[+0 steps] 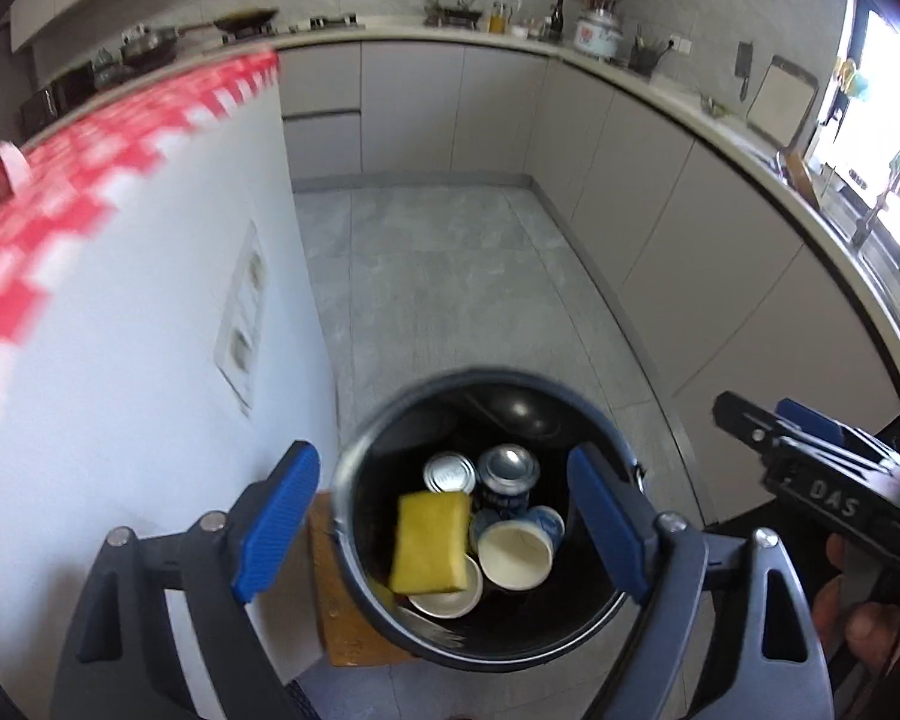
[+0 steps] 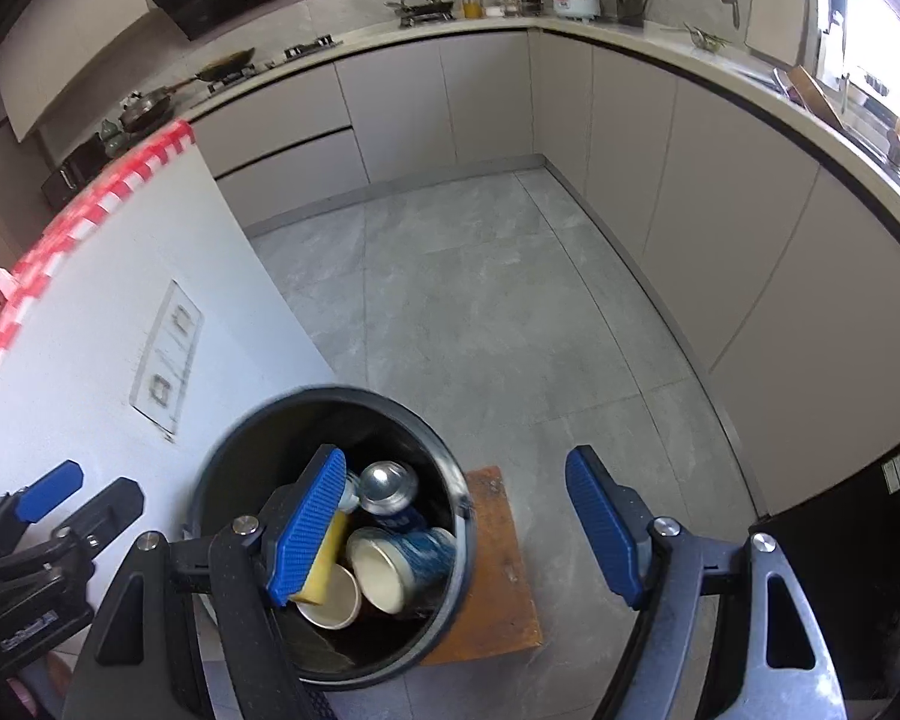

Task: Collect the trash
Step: 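Open the left tool to drop the sponge while the right tool drops the cup, then move both tools back over the table toward the steel scrubber and milk carton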

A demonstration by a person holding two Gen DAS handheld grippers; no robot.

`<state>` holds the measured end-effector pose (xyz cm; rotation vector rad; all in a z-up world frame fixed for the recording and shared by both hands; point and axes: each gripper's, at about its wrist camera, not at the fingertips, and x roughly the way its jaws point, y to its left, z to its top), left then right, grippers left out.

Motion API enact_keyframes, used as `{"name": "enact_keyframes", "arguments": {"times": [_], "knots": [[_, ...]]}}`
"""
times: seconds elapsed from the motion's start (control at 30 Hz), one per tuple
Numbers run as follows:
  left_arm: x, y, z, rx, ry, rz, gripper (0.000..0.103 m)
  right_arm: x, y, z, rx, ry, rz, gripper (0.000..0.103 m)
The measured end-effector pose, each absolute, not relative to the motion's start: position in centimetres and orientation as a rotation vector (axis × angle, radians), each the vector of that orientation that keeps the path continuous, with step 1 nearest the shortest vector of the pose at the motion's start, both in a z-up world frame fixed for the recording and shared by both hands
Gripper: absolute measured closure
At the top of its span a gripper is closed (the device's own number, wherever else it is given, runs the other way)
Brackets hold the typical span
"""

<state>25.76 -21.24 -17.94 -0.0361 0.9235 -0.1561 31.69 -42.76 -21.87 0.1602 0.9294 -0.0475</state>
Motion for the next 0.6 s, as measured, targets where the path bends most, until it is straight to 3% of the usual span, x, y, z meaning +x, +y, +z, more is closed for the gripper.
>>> {"name": "enact_keyframes", "arguments": {"times": [0.3, 0.6], "knots": [[25.7, -13.9, -12.1, -0.077, 0.859, -0.081, 0.017, 33.9, -35.3, -14.4, 0.121, 0.833, 0.075, 0.025], [25.2, 2.9, -9.2, -0.138, 0.827, 0.149, 0.017, 37.1, -20.1, -9.4, 0.072, 0.790, 0.268, 0.025]]}}
